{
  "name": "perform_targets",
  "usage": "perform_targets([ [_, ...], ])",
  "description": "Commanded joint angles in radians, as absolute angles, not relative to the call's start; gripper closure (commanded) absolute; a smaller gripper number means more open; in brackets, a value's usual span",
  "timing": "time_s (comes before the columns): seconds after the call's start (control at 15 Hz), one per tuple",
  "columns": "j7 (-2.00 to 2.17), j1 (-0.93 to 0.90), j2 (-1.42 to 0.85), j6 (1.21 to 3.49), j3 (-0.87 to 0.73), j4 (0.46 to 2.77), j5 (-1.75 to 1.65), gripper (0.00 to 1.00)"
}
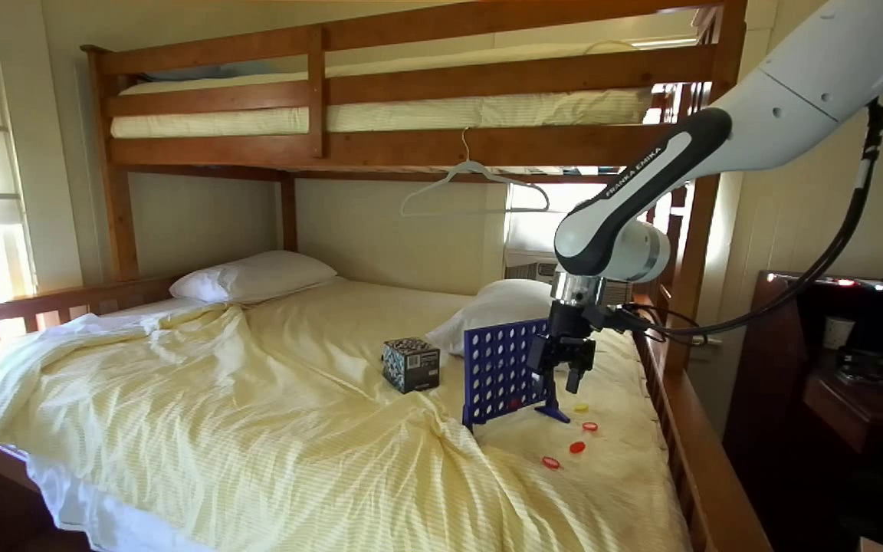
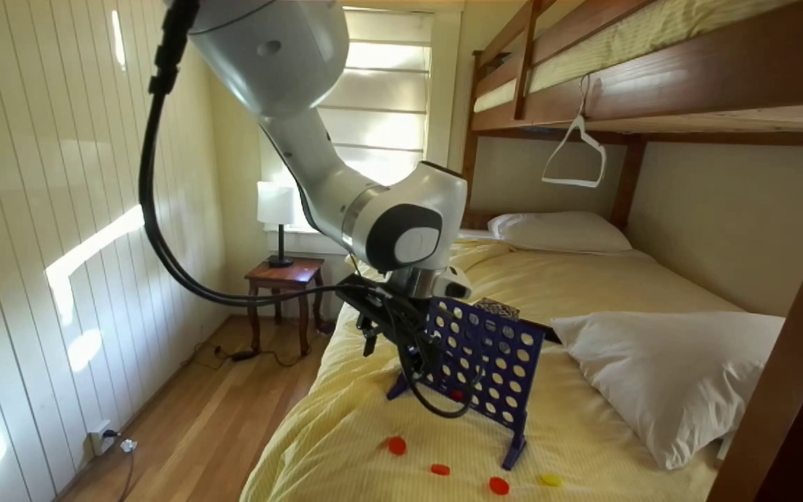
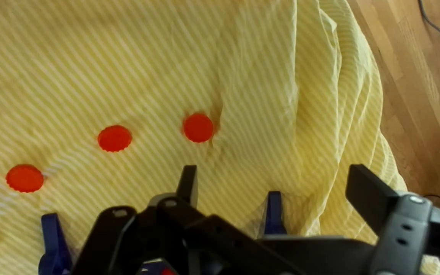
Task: Put one orange chip in the blue gameboard.
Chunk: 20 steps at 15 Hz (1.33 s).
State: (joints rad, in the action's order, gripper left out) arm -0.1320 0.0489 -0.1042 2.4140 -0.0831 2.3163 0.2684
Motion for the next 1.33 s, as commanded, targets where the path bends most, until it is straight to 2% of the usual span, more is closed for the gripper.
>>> perform_targets([
  [0.0, -0.146, 0.051, -0.147, 2.532, -0.055, 2.324, 0.255, 0.00],
  [0.2, -0.219, 0.061, -0.169, 2.608, -0.025, 2.337, 0.286, 0.00],
  [1.27, -0.207, 0.078, -0.182, 2.628, -0.030, 2.382, 0.260, 0.00],
])
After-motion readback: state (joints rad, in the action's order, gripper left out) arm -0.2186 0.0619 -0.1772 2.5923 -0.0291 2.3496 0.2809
